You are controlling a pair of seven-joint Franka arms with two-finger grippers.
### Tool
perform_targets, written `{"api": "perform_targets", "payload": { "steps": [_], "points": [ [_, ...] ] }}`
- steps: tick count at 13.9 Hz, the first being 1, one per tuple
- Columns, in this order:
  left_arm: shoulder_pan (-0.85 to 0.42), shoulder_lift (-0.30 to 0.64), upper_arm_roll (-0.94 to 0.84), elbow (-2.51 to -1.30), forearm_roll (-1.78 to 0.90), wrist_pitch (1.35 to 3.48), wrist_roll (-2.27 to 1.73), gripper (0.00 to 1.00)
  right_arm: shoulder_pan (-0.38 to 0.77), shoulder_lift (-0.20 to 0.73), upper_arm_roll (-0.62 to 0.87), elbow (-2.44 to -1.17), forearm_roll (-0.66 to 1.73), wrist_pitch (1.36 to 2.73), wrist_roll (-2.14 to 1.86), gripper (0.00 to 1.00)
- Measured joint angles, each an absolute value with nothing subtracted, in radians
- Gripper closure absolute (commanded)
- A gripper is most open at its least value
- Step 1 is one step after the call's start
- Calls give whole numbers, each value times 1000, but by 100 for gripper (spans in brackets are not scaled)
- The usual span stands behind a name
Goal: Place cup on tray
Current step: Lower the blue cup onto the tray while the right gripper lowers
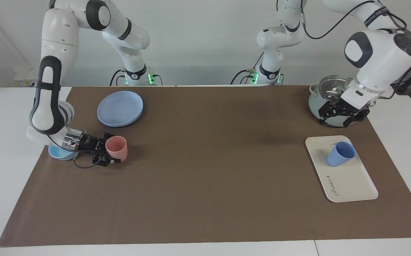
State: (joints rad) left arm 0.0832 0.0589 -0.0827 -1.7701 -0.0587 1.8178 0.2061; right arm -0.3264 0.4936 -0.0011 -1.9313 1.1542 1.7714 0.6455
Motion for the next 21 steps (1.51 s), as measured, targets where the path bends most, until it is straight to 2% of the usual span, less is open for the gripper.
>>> {"api": "perform_targets", "payload": {
  "steps": [3,6,7,9,10,11,12,13,14,21],
  "points": [
    [-11,12,-85,-1827,-58,1809,86,0,-323,494,1,-1954,1197,1774,640,100],
    [-74,-11,-87,-1829,-58,1800,-7,0,-316,495,5,-1974,1206,1788,634,97],
    [-78,-16,-88,-1810,-58,1771,-14,0,-315,495,5,-1979,1211,1788,627,67],
    [-77,-19,-82,-1728,-58,1677,-15,0,-310,495,5,-1991,1224,1788,601,40],
    [-75,-21,-78,-1681,-57,1633,-15,0,-308,495,5,-1995,1229,1788,594,34],
    [-73,-23,-74,-1647,-55,1603,-15,0,-308,495,5,-1997,1232,1786,585,21],
    [-72,-24,-69,-1623,-48,1587,-15,0,-308,495,5,-1998,1232,1785,579,15],
    [-72,-24,-64,-1610,-37,1578,-8,0,-309,495,5,-1998,1232,1785,577,5],
    [-71,-24,-61,-1606,-26,1575,5,0,-309,495,5,-1998,1232,1785,576,1],
    [-44,-21,-53,-1571,-2,1522,23,0,-316,453,-6,-1995,1190,1813,565,1]
  ]
}}
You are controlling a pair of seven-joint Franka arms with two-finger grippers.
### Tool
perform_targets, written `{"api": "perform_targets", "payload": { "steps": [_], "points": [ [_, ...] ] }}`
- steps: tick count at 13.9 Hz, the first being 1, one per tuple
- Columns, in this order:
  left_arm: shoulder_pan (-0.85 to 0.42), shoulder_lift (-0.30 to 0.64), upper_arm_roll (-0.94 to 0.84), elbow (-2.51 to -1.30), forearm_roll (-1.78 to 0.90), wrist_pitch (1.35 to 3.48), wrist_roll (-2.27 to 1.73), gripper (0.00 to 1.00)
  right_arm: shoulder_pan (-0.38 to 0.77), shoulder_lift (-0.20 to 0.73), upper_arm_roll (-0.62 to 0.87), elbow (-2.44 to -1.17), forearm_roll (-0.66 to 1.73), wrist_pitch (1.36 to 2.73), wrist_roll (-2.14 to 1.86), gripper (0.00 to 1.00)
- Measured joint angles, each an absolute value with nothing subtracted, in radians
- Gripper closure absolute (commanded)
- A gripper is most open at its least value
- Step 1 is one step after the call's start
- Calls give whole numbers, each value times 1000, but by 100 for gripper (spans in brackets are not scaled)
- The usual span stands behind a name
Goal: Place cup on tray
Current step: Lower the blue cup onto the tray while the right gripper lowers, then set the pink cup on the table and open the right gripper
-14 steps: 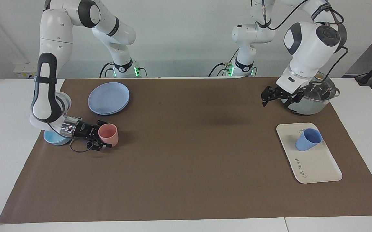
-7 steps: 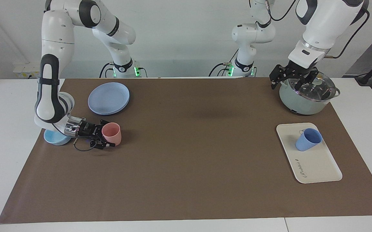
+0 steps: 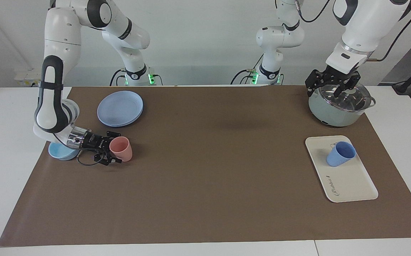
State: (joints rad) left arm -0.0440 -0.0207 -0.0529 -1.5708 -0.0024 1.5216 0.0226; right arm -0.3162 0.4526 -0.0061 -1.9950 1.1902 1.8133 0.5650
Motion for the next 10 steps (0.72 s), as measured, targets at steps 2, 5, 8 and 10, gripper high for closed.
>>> {"api": "perform_targets", "payload": {
  "steps": [2,5,8,10],
  "points": [
    [-41,-21,-53,-1556,-2,1517,24,0,-322,433,-10,-1992,1147,1860,550,1],
    [-43,-20,-57,-1560,-2,1517,24,0,-321,398,-11,-1989,1058,1973,516,1],
    [-44,-20,-60,-1561,-2,1517,24,0,-317,343,-7,-1983,879,2090,457,1],
    [-43,-20,-59,-1561,-2,1517,24,0,-308,289,-3,-1968,698,2107,399,1]
  ]
}}
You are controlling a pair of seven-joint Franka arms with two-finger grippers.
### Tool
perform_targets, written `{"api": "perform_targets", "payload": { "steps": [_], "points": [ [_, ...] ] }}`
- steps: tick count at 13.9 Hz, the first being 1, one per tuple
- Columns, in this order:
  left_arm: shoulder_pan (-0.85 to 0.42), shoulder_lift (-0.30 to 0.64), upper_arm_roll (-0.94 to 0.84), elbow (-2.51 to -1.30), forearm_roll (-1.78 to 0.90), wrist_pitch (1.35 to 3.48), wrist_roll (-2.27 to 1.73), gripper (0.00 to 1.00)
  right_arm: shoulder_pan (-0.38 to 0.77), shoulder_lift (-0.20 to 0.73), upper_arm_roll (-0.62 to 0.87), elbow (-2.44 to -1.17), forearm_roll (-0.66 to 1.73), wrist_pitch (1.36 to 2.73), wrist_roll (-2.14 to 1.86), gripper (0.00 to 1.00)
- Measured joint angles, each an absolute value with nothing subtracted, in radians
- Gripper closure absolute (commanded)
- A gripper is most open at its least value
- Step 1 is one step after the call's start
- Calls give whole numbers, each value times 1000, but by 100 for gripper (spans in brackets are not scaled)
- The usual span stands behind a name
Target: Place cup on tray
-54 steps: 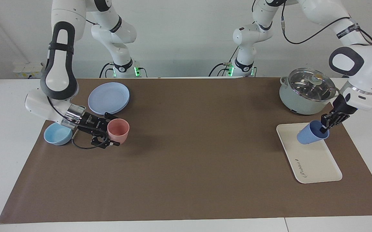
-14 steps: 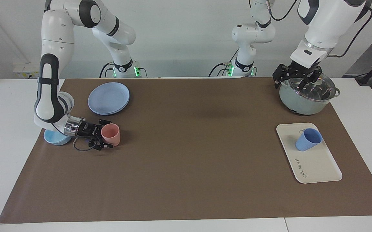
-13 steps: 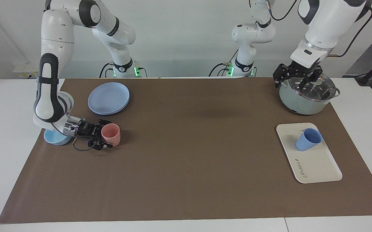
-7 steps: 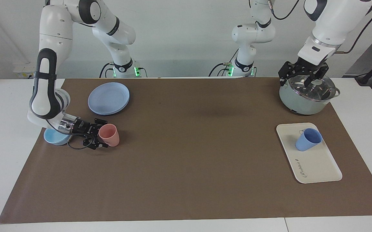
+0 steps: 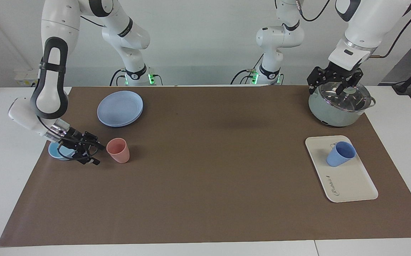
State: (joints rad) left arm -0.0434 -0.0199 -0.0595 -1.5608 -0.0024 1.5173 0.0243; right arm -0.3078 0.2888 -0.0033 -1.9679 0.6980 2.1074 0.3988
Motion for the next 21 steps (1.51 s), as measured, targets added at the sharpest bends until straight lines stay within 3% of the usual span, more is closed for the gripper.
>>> {"api": "perform_targets", "payload": {
  "steps": [4,9,13,18,21],
  "points": [
    [-43,-20,-59,-1561,-2,1517,24,0,-229,160,2,-1956,361,2098,360,1],
    [-43,-19,-58,-1573,-2,1524,27,0,-95,33,10,-1956,215,1958,292,1],
    [-41,-19,-56,-1582,-2,1526,39,0,-10,-48,34,-1946,14,1922,276,1],
    [-41,-19,-56,-1586,-2,1528,39,0,43,-31,40,-1680,-28,1679,271,0],
    [-40,-19,-56,-1587,-2,1529,39,0,42,-5,39,-1594,-28,1640,270,0]
  ]
}}
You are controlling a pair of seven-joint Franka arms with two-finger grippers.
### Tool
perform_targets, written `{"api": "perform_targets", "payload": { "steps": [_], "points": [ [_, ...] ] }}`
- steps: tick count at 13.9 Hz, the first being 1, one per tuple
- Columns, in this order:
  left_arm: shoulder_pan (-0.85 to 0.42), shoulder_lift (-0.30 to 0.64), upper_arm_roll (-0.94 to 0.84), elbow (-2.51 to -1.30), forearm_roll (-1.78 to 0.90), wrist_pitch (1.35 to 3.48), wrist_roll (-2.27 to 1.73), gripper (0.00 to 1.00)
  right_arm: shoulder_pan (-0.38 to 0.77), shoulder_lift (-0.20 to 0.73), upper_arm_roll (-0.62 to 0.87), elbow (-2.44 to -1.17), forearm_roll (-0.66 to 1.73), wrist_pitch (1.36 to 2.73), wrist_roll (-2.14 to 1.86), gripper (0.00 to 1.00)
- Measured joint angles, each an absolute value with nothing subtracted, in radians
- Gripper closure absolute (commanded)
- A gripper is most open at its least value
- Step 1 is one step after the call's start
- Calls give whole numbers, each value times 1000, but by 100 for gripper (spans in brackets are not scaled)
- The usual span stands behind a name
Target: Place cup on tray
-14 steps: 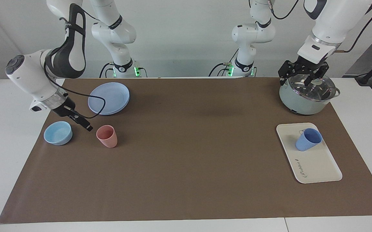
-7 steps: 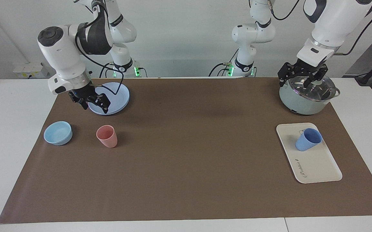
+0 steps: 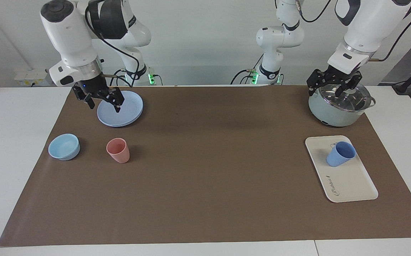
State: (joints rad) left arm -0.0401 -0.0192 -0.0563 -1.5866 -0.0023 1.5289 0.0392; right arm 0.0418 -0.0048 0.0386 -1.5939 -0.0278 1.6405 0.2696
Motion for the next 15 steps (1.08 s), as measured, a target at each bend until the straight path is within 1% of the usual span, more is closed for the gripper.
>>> {"api": "perform_targets", "payload": {
  "steps": [5,15],
  "points": [
    [-40,-19,-56,-1587,-2,1530,39,0,37,4,37,-1593,-28,1590,270,0],
    [-39,-19,-56,-1588,-2,1530,39,0,17,4,29,-1600,-25,1554,239,0]
  ]
}}
